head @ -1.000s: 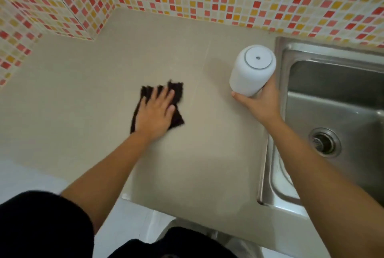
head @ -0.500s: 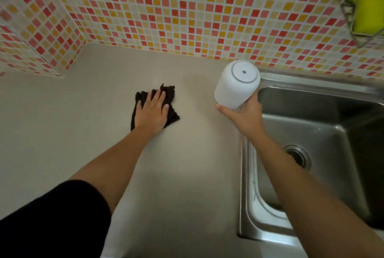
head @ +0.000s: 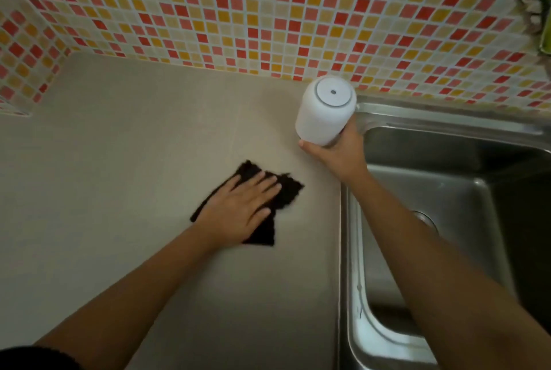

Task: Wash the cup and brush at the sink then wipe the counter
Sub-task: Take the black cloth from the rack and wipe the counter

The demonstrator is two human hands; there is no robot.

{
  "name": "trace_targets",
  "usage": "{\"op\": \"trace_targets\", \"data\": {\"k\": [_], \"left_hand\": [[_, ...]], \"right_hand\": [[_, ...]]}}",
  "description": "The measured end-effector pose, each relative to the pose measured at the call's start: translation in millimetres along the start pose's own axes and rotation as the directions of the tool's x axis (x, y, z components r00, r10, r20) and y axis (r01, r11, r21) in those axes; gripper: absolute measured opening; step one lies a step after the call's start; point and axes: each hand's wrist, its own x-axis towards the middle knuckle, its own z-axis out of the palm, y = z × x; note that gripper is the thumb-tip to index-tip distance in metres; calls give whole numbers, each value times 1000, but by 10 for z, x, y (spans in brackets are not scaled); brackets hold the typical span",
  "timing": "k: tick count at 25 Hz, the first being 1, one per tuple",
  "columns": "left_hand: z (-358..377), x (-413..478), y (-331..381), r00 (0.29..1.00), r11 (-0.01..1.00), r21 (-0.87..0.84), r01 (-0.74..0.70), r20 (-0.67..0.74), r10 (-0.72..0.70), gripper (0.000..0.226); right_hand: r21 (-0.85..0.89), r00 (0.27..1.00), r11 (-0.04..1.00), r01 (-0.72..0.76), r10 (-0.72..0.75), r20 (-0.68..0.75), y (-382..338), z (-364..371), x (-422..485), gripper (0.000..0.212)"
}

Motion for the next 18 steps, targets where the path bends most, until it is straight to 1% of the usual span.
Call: {"op": "trace_targets", "data": {"k": [1, 2, 3, 4, 5, 6, 7, 8, 9, 10, 11, 12, 14, 15, 16, 17, 18], "left_hand": [[-3, 178, -119, 980, 980, -30, 197, -30, -197, 55], [9, 311, -118, 931, 930, -75, 360, -39, -364, 56], [37, 374, 9, 892, 888, -117, 445, -29, -451, 56], [55, 352, 215, 890, 884, -134, 448, -28, -455, 54], [82, 235, 444, 931, 926, -124, 356, -38, -363, 51], [98, 17, 666, 976, 972, -99, 212, -38, -217, 49], [112, -280, 847, 998, 995, -80, 66, -11, -68, 49], [64, -561, 932, 999, 997, -76, -32, 34, 35, 50], [27, -778, 931, 993, 993, -81, -86, 71, 92, 49], [23, -901, 878, 991, 992, -65, -112, 67, 116, 49], [28, -926, 821, 992, 993, -42, -110, 56, 112, 49], [34, -856, 794, 996, 997, -37, -71, 59, 74, 49], [51, -477, 814, 997, 997, -51, 65, 54, -63, 50], [50, -229, 847, 989, 987, -72, 140, 63, -136, 51], [36, 17, 886, 977, 974, -94, 206, 72, -200, 51], [15, 248, 908, 967, 962, -106, 250, 72, -244, 50], [-3, 453, 916, 960, 953, -121, 277, 70, -271, 50]], "right_hand": [[-15, 1000, 1000, 2, -2, 13, 15, 58, 19, 97], [-21, 1000, 1000, 7, -7, 18, 23, 122, 41, 96], [-21, 1000, 1000, 11, -10, 19, 16, 183, 66, 95], [-14, 1000, 1000, 10, -10, 20, 15, 243, 101, 94], [-16, 1000, 1000, 6, -5, 22, 12, 297, 145, 94], [-19, 1000, 1000, -1, 2, 26, 23, 341, 190, 94], [-25, 999, 1000, -8, 9, 36, 37, 366, 226, 94], [-20, 999, 1000, -12, 13, 45, 52, 376, 256, 94], [-15, 998, 1000, -17, 18, 53, 59, 374, 269, 93], [-9, 998, 1000, -23, 23, 58, 63, 368, 273, 92], [-10, 998, 1000, -22, 23, 66, 48, 359, 263, 92], [-13, 996, 1000, -20, 21, 83, 52, 363, 260, 93], [-22, 988, 1000, -4, 8, 155, 21, 315, 250, 103], [-65, 982, 998, -6, 18, 189, 31, 258, 245, 108], [-160, 978, 987, 6, 27, 206, 79, 174, 228, 111], [-299, 977, 954, 9, 55, 207, 128, 52, 166, 106], [-411, 982, 912, 18, 60, 176, 216, -91, 66, 93]]}}
